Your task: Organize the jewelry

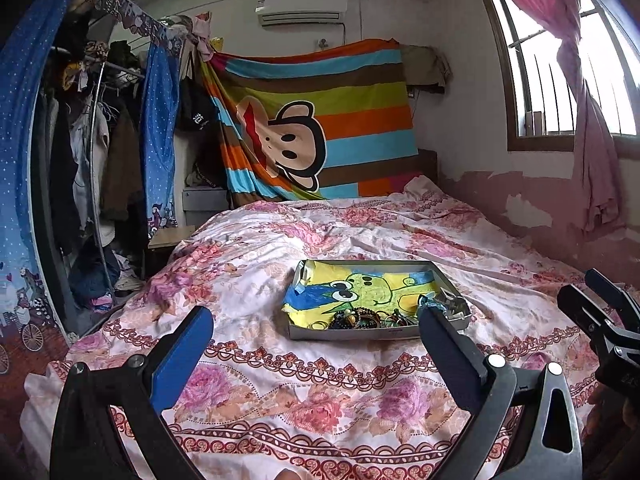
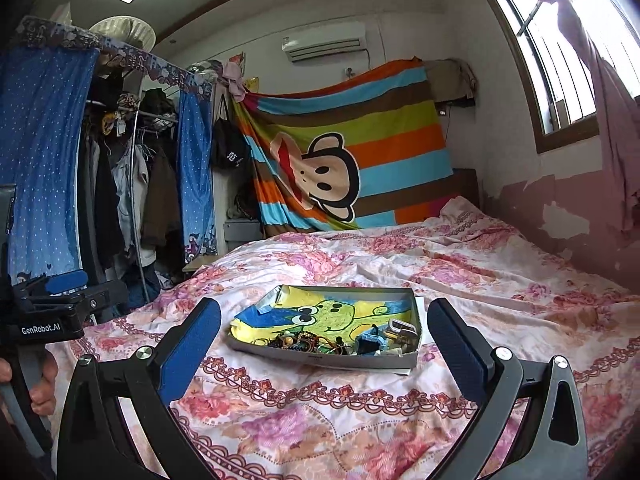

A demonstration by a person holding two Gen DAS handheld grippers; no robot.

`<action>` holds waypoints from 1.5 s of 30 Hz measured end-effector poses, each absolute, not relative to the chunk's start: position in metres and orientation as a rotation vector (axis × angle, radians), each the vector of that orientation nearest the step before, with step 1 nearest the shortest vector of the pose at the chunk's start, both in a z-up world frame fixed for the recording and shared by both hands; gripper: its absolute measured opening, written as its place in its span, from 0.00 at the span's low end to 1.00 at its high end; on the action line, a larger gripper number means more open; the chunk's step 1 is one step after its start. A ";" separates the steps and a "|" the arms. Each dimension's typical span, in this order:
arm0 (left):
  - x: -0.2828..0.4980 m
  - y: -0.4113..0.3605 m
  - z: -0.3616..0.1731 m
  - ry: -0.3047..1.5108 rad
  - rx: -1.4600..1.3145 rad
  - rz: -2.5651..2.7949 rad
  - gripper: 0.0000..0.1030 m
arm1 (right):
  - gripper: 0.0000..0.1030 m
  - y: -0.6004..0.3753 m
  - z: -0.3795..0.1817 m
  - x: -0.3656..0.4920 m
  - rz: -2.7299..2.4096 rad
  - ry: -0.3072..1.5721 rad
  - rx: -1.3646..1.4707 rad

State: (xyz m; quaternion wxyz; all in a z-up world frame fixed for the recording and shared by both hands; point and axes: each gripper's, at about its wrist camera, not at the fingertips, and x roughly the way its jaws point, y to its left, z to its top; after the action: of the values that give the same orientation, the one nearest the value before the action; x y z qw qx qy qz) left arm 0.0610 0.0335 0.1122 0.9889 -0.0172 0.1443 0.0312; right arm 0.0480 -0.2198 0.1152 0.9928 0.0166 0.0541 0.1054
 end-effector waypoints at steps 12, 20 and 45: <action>0.016 0.047 0.066 0.307 -0.019 0.070 1.00 | 0.99 -0.219 0.096 0.000 0.155 0.132 0.019; 0.018 0.050 0.043 0.358 -0.012 0.069 1.00 | 0.99 -0.223 0.069 0.004 0.107 0.200 0.005; 0.023 0.048 0.031 0.385 0.005 0.087 1.00 | 0.99 -0.223 0.051 0.018 0.104 0.254 0.032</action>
State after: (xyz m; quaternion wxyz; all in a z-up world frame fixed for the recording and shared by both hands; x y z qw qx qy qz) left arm 0.0229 0.0483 0.0312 0.9806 0.0022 0.1913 0.0430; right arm 0.0178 -0.2229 0.0509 0.9905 0.0159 0.1265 0.0517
